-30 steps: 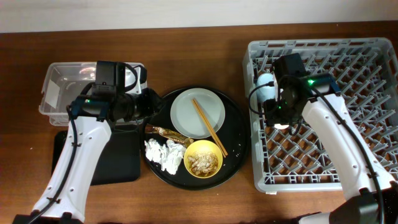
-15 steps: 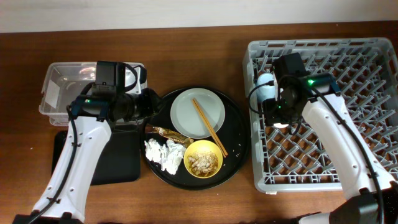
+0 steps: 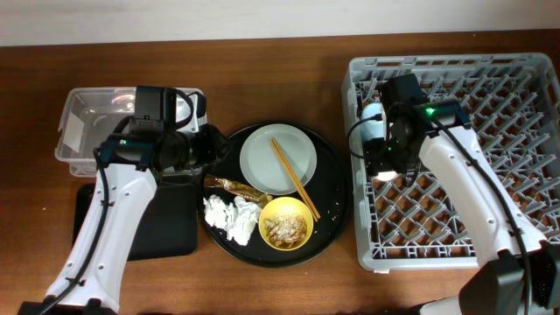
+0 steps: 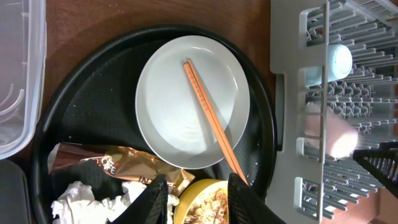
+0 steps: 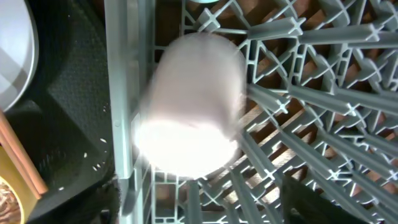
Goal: Sort waste into correct bins and load items into the dishwasher rack
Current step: 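Lower the pink cup upside down into the dish rack, release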
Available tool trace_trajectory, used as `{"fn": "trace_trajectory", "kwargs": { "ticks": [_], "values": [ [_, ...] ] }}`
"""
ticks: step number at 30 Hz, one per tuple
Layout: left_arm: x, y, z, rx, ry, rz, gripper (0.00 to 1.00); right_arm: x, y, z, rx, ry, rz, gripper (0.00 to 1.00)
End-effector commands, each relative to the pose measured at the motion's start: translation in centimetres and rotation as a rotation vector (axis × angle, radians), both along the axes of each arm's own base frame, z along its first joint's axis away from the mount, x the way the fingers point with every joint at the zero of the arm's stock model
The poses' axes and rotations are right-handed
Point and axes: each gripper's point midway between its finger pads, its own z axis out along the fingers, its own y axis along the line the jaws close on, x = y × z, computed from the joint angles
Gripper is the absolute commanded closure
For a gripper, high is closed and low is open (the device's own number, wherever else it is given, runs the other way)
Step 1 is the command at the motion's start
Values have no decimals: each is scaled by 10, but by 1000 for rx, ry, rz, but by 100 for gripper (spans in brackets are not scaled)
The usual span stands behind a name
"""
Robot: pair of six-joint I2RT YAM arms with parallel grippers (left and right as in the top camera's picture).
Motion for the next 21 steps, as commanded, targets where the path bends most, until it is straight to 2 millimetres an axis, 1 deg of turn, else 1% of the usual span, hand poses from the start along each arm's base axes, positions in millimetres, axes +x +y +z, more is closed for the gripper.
{"fn": "trace_trajectory", "kwargs": {
  "ticks": [1, 6, 8, 10, 11, 14, 16, 17, 18, 19, 21],
  "values": [
    [2, 2, 3, 12, -18, -7, 69, -1, -2, -3, -15, 4, -6, 17],
    [1, 2, 3, 12, -17, -7, 69, -2, 0, -3, -4, 7, -4, 17],
    [1, 2, 3, 12, -14, -7, 69, -3, 9, -3, 45, 17, 6, 17],
    [-1, 2, 2, 13, -4, -8, 69, -4, 19, 1, 104, 14, 30, 18],
    [-3, 2, 1, 15, 5, -7, 69, -1, 21, 8, 112, -5, 35, 21],
    [-6, 2, -1, 16, 18, -8, 69, 5, 25, 39, 136, -69, 50, 21],
    [-6, 2, -1, 26, 8, -27, 69, 6, 38, 69, 215, -123, 83, 20],
    [-6, 3, -1, 36, -1, -45, 69, 5, 48, 82, 269, -146, 123, 19],
    [-7, 3, -2, 42, -3, -56, 69, 3, 58, 91, 326, -159, 167, 16],
    [-8, 3, -2, 45, -3, -62, 69, 1, 66, 95, 370, -162, 192, 11],
    [-10, 3, -3, 48, 2, -67, 69, -3, 78, 98, 438, -150, 222, 10]
  ]
}}
